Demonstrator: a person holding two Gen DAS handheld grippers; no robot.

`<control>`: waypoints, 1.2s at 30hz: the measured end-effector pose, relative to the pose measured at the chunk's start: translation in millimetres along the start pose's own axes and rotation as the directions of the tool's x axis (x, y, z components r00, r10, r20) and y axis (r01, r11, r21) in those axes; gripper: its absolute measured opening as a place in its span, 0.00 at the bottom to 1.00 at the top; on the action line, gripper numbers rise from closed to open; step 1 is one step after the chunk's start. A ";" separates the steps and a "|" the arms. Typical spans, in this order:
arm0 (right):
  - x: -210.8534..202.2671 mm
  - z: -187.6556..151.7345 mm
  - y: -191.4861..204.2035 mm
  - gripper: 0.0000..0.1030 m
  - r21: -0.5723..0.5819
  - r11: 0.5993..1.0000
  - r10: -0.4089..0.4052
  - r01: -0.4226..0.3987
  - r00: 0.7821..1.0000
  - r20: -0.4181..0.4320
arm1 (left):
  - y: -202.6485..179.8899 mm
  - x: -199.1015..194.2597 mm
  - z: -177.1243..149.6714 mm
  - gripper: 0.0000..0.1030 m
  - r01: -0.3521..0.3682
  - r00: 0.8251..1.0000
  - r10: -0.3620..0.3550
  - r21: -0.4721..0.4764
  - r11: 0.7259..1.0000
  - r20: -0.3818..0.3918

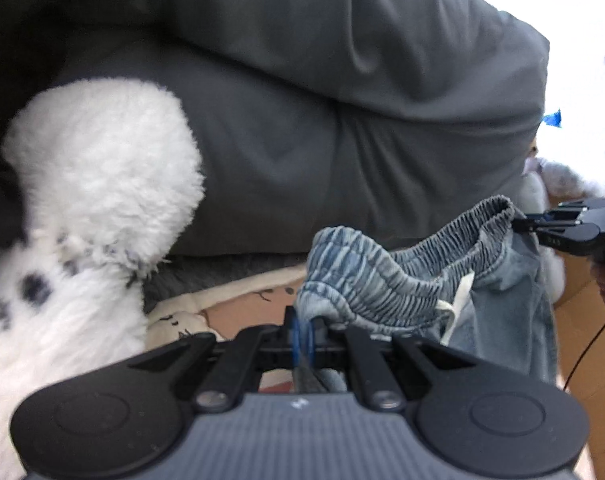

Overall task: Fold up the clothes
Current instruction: 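Carry the waistband with both tools and lay it down on the jeans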

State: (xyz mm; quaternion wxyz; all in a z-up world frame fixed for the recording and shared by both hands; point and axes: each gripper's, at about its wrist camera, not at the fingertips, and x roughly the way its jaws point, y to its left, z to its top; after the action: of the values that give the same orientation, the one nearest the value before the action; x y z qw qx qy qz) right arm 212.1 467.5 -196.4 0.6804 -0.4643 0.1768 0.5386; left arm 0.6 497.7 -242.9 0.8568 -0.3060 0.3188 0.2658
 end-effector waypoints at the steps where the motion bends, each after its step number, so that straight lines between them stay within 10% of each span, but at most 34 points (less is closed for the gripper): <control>1: 8.2 -1.5 1.1 0.08 0.004 1.000 0.001 -0.001 1.000 -0.003 | 1.3 5.7 -1.2 0.04 -0.010 1.000 0.010 0.002 1.000 -0.006; 13: 92.3 -22.4 19.9 0.18 0.088 0.992 0.094 -0.092 0.995 -0.020 | 8.8 54.3 -9.7 0.10 -0.114 0.991 0.116 0.037 0.993 -0.066; 29: 61.5 -61.5 17.3 0.24 0.141 0.957 0.242 -0.254 0.965 0.097 | -12.5 35.2 0.3 0.23 -0.222 0.975 0.224 0.119 0.968 -0.002; 36: 63.7 -72.8 49.2 0.23 0.161 0.941 0.283 -0.297 0.954 0.103 | -29.6 47.0 -10.4 0.24 -0.032 0.999 0.035 0.162 0.986 -0.015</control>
State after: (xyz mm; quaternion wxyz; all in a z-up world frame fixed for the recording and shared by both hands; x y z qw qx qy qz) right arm 209.6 443.3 -302.2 0.6381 -0.3505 0.2628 0.6332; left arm 46.7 482.9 -272.0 0.8713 -0.2324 0.3521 0.2508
